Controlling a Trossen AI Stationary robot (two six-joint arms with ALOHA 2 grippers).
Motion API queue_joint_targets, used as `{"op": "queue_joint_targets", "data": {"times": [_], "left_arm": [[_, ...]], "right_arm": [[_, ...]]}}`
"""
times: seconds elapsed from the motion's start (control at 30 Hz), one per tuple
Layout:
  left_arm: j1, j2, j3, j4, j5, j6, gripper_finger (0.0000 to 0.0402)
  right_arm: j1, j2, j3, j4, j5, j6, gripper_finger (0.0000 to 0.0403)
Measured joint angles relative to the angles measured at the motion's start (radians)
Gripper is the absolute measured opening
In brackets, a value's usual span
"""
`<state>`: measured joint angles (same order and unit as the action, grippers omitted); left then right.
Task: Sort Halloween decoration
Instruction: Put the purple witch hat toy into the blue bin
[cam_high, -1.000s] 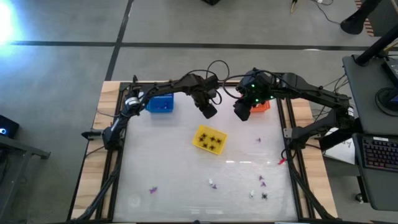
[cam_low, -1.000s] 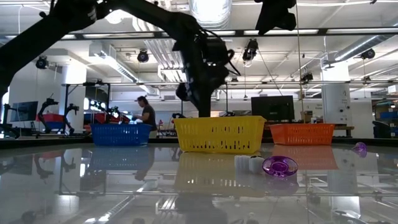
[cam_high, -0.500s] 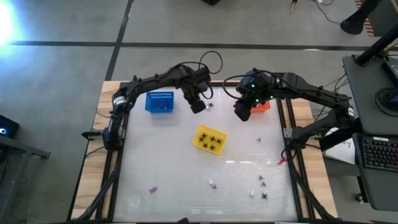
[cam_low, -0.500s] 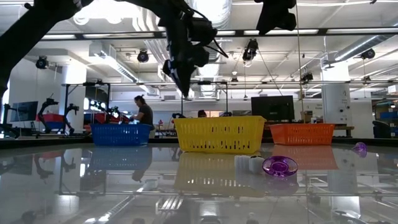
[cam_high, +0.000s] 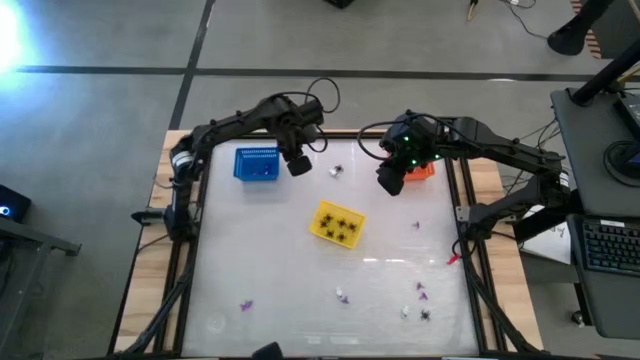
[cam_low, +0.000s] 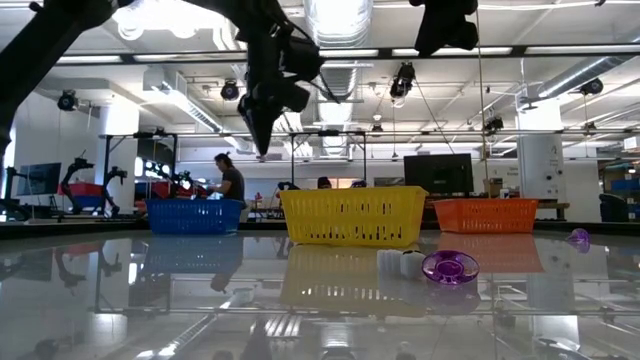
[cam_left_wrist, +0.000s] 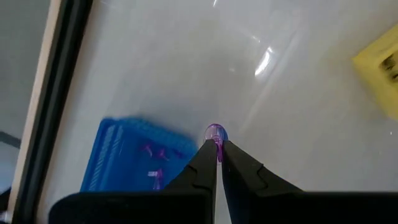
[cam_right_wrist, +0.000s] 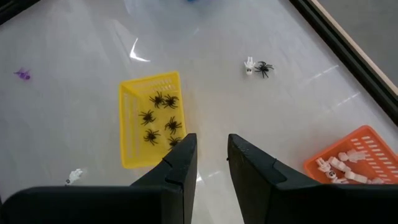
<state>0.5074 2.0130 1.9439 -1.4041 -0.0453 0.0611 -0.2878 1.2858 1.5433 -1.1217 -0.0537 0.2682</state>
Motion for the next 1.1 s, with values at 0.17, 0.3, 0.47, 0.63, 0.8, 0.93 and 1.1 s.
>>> {"op": "queue_joint_targets", "data": {"times": [0.17, 0.3, 0.47, 0.63, 0.8, 0.93, 1.1], "left_arm": [[0.036, -0.045, -0.112, 0.002, -0.001, 0.009, 0.0], [0.067, -0.098, -0.236, 0.04, -0.001, 0.03, 0.0], [0.118, -0.161, -0.377, 0.156, -0.001, 0.033, 0.0], [0.167, -0.166, -0.474, 0.196, 0.0, 0.049, 0.0], [0.192, -0.166, -0.53, 0.251, 0.001, 0.068, 0.0], [0.203, -0.166, -0.557, 0.273, 0.002, 0.112, 0.0], [0.217, -0.166, -0.579, 0.296, 0.002, 0.158, 0.0]], "right_arm": [[0.0, 0.0, -0.001, -0.002, 0.0, -0.001, 0.0082], [0.0, 0.0, -0.002, -0.003, 0.0, -0.007, 0.0082], [0.0, 0.0, -0.002, -0.003, 0.0, -0.007, 0.0082], [0.0, 0.0, -0.003, -0.003, 0.0, -0.007, 0.0082], [0.0, 0.001, -0.003, -0.002, 0.0, 0.004, 0.0082], [0.0, 0.001, -0.003, -0.002, 0.0, 0.015, 0.0082], [0.0, 0.001, -0.003, -0.002, 0.0, 0.064, 0.0082]]}}
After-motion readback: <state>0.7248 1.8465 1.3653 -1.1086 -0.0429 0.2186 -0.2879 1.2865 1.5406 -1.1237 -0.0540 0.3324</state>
